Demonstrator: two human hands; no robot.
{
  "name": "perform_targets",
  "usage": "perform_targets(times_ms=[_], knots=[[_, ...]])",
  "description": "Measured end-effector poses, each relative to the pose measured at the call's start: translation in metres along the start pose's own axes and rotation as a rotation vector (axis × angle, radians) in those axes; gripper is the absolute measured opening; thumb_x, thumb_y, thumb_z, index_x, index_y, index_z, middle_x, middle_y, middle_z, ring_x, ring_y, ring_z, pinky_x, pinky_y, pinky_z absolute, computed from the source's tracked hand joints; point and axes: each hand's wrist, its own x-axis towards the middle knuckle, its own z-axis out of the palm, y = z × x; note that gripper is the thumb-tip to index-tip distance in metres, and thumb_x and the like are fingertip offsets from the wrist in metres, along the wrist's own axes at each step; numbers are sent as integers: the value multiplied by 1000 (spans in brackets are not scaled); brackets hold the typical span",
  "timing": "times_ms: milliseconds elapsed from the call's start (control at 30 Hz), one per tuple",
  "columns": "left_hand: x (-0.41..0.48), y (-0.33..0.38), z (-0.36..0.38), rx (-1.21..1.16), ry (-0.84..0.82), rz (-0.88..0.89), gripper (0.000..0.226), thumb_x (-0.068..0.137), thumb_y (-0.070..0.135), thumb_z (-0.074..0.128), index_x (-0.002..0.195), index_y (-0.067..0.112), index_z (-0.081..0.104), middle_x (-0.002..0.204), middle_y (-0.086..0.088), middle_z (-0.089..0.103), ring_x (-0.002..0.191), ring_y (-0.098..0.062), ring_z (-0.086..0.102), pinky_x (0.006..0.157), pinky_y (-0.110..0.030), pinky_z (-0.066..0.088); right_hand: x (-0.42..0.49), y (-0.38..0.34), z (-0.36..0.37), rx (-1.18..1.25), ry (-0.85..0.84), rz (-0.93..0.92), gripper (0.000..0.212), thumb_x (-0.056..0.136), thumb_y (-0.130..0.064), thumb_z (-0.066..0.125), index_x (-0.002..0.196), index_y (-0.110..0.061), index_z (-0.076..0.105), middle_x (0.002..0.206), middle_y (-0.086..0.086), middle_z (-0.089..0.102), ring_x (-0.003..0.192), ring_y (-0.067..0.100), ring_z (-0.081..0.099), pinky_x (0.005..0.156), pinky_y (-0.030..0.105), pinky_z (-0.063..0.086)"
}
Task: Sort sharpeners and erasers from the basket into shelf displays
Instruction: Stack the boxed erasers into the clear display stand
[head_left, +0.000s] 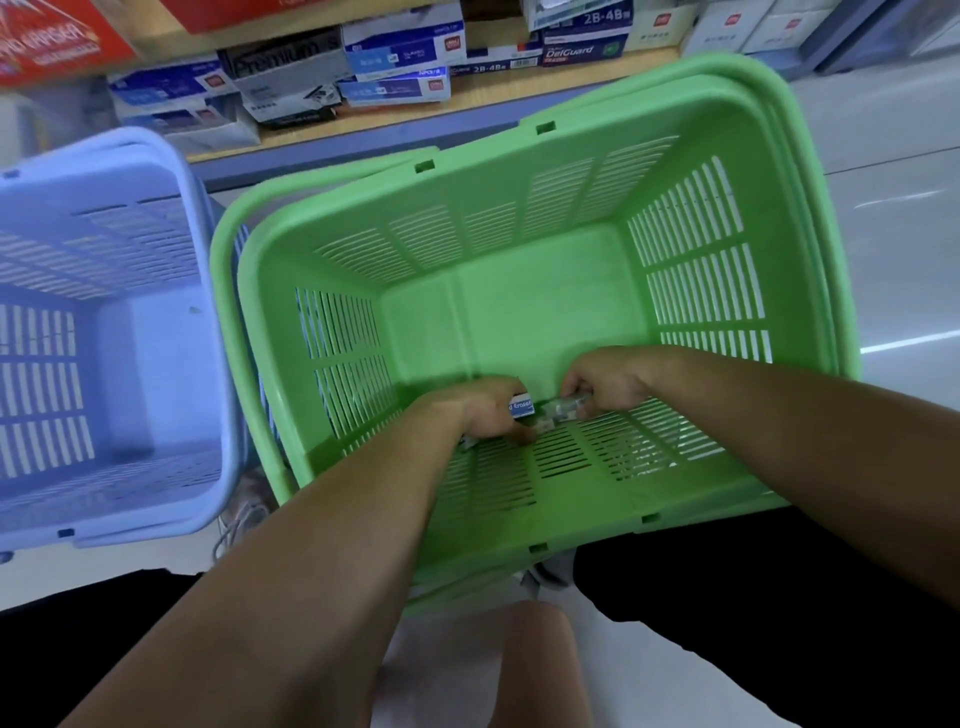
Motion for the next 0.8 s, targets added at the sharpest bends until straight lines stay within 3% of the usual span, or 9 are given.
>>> perform_targets(times_ms=[100,200,300,433,533,600,700,800], knots=[[1,1,2,-133,30,-13,52,90,40,71,134,22,52,132,-2,56,109,-20,55,88,-37,47,0,2,0,-2,21,27,27,95,-27,67,122,-22,67,116,-3,67,105,20,62,98,38,47],[7,0,1,-331,133,-5,26,89,29,73,109,20,58,111,-4,61,94,-16,58,73,-30,43,1,4,-2,57,37,40,24,93,-30,69,116,-21,67,108,0,69,98,21,64,94,39,50],[10,0,-6,-527,295,-15,24,90,28,73,107,17,59,101,-5,63,87,-16,60,69,-29,45,0,3,-7,110,44,58,13,96,-33,66,102,-22,66,99,4,69,89,20,67,80,35,54],[10,4,-22,-662,459,-19,21,93,29,69,107,17,60,91,-5,67,76,-17,61,60,-26,45,-4,-3,-24,293,176,30,22,98,-27,63,116,-14,64,97,9,70,87,24,69,73,35,57],[6,9,-32,-802,533,-21,20,91,24,71,106,14,63,84,-10,66,61,-17,55,47,-20,38,-4,-8,-40,519,359,-7,22,95,-19,69,113,-8,65,93,15,68,77,27,68,66,36,58],[1,16,-40,-911,594,1,23,90,21,73,109,13,63,83,-9,64,56,-14,51,44,-19,35,-7,-11,-50,665,475,-26,24,93,-15,71,112,-3,64,90,23,67,72,27,62,64,36,56],[-12,29,-48,-1062,653,77,36,88,16,75,119,20,56,93,-4,63,66,-13,54,49,-23,39,-20,-19,-59,800,608,-60,27,93,-11,71,114,4,63,79,21,63,61,24,58,54,29,53],[-22,43,-52,-1148,691,157,41,86,20,79,121,26,59,104,-4,66,73,-16,59,51,-21,42,-42,-31,-66,900,699,-85,24,93,-11,71,113,0,64,81,17,62,69,24,61,55,28,55]])
